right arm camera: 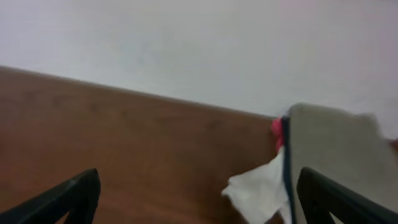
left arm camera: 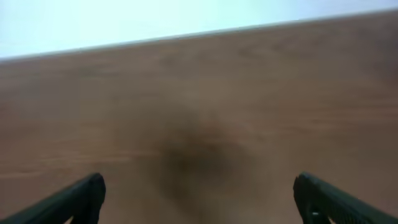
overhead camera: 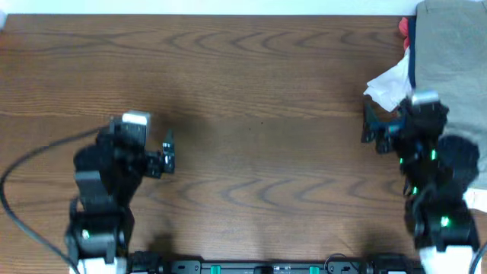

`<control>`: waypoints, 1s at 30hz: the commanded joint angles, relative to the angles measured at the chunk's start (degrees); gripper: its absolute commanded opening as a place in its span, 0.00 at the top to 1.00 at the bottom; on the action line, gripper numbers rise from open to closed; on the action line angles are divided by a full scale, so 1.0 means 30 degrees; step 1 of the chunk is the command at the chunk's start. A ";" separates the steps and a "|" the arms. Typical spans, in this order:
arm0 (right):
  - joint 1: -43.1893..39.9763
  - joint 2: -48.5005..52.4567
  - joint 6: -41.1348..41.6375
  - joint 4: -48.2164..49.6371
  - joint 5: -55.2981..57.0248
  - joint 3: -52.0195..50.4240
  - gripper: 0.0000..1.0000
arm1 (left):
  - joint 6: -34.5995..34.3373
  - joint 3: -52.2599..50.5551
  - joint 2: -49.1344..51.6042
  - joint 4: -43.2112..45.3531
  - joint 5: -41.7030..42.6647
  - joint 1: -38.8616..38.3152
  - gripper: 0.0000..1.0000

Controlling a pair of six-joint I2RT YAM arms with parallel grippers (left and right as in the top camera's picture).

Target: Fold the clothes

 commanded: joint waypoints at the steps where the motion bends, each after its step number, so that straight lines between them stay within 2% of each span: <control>1: 0.0168 0.2674 0.0321 -0.1902 -0.0816 0.3009 0.01 | -0.0211 0.3271 0.2849 -0.1698 0.1676 0.0080 0.02; 6: 0.0153 0.6608 0.0262 -0.4998 -0.0911 0.6375 0.01 | -0.0219 0.6652 0.6710 -0.4524 0.2018 0.0080 0.02; 10: 0.0153 0.8233 0.0299 -0.4648 -0.0984 0.6455 0.01 | -0.0270 0.6717 0.8102 -0.4568 0.2106 0.0080 0.02; 16: 0.0146 0.9989 0.0401 -0.5144 -0.0743 0.6455 0.01 | -0.1676 0.6717 0.9544 -0.4823 0.2667 0.0080 0.03; 17: 0.0102 1.0309 0.0444 -0.5238 -0.0138 0.6455 0.06 | -0.1894 0.6717 0.9712 -0.4823 0.2667 0.0080 0.03; 18: -0.0007 1.0652 0.0816 -0.5421 0.0707 0.6455 0.11 | -0.1923 0.6717 0.9857 -0.4816 0.2667 0.0080 0.02; 19: -0.0138 1.0965 0.1479 -0.5646 0.1719 0.6455 0.12 | -0.1923 0.6717 0.9938 -0.4816 0.2667 0.0080 0.02; 24: -0.1559 1.2830 0.7111 -0.8000 0.8313 0.6448 0.09 | -0.1923 0.6717 1.0032 -0.4809 0.2667 0.0080 0.02; 27: -0.2681 1.4105 0.7774 -0.8808 0.8779 0.6441 0.13 | -0.1923 0.6717 1.0032 -0.4670 0.2667 0.0080 0.02; 30: -0.3453 1.5293 0.7424 -0.8867 0.8801 0.6441 0.12 | -0.1923 0.6717 1.0032 -0.4510 0.2659 0.0080 0.02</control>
